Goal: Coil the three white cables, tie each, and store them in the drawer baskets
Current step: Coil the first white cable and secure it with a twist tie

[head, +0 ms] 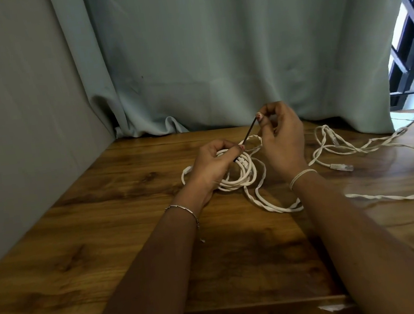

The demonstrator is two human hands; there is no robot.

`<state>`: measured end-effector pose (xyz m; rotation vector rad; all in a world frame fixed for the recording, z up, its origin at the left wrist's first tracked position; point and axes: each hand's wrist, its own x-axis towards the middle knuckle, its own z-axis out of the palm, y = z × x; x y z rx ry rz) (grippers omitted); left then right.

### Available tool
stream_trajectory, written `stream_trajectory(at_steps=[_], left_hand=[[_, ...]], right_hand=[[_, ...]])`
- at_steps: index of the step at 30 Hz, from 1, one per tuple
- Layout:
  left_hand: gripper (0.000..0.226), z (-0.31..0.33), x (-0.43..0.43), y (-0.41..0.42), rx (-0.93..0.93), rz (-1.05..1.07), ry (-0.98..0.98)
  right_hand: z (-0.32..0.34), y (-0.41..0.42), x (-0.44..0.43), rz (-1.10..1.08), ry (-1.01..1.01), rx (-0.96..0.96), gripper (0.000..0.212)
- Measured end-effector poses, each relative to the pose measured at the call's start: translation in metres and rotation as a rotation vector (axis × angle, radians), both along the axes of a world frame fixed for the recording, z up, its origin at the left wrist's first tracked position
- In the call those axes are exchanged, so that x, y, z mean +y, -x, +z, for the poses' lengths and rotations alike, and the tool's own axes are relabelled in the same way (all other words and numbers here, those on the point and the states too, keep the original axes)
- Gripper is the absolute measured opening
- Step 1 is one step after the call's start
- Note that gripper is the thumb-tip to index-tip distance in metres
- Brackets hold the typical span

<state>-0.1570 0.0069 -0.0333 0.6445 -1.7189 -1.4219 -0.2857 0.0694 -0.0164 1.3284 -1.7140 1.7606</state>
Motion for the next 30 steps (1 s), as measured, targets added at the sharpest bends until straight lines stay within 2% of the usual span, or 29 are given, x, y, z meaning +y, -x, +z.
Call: stream_trajectory(at_steps=[4,7,10,14,20,30], left_hand=[[0.005,-0.002,0.000,0.001,0.001,0.009,0.026],[0.003,-0.004,-0.002,0.000,0.032,0.047,0.023],[0.002,-0.002,-0.004,0.000,0.081,0.101,-0.009],[0.003,-0.002,-0.007,-0.001,0.116,0.137,-0.034],[0.003,-0.003,-0.005,0.003,0.106,0.068,-0.017],[0.009,0.001,0.005,0.009,0.054,0.015,0.067]], right_hand=[[0.001,-0.001,-0.001,0.109,-0.016,-0.159,0.024],[0.001,-0.005,-0.003,0.344,-0.119,-0.277,0.011],[-0.004,-0.009,-0.006,0.407,-0.262,-0.197,0.009],[-0.005,-0.009,-0.007,0.450,-0.305,-0.193,0.011],[-0.008,-0.009,-0.008,0.211,-0.184,-0.026,0.011],[-0.010,-0.005,-0.008,0.053,-0.084,-0.115,0.012]])
